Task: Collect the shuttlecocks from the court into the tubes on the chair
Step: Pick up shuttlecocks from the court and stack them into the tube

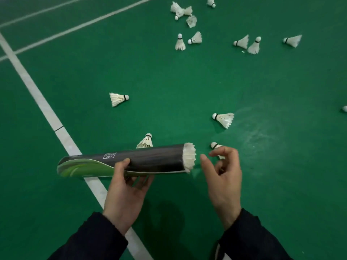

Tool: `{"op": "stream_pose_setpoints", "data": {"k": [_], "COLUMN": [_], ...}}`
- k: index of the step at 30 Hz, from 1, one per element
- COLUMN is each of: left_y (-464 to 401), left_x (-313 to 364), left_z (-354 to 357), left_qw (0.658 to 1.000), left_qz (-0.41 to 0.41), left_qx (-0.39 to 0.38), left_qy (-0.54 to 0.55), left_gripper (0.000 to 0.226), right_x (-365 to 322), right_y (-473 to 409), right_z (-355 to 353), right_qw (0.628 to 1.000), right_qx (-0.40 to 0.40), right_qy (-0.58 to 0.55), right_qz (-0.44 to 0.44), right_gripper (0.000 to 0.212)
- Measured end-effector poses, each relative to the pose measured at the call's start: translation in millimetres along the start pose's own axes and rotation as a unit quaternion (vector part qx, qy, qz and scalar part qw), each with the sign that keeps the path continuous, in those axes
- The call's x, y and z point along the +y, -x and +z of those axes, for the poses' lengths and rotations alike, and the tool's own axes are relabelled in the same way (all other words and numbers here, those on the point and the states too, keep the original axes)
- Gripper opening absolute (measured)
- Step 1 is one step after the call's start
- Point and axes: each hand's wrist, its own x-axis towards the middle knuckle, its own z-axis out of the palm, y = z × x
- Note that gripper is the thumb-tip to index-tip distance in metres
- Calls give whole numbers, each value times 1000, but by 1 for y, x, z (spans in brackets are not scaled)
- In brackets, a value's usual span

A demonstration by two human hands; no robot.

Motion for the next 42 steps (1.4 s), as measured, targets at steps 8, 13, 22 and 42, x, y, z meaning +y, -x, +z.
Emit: {"op": "stream_pose_setpoints", "data": {"k": [8, 13, 22, 42], "left_y": [1, -4, -21, -18], "left_x": [-10, -8, 12, 2], "left_z": [-9, -17, -30, -38], "left_qw": [995, 994, 998, 995], "left_qz": [10, 36, 60, 53], "left_qx": [-47, -60, -16, -44], "left_qy": [-89, -90, -20, -72], "left_gripper": [18, 20, 11, 23], "right_x": [2, -12, 88, -13], "right_y": [9, -4, -67, -12], "right_z": [3, 5, -35, 27], "right_qw": [901, 874, 951, 833], "right_qx": [-414, -455, 126, -506], "right_qy": [98, 13, 140, -27], "right_qz": [86, 168, 244, 223], "right_gripper": [28, 36, 53, 47]}}
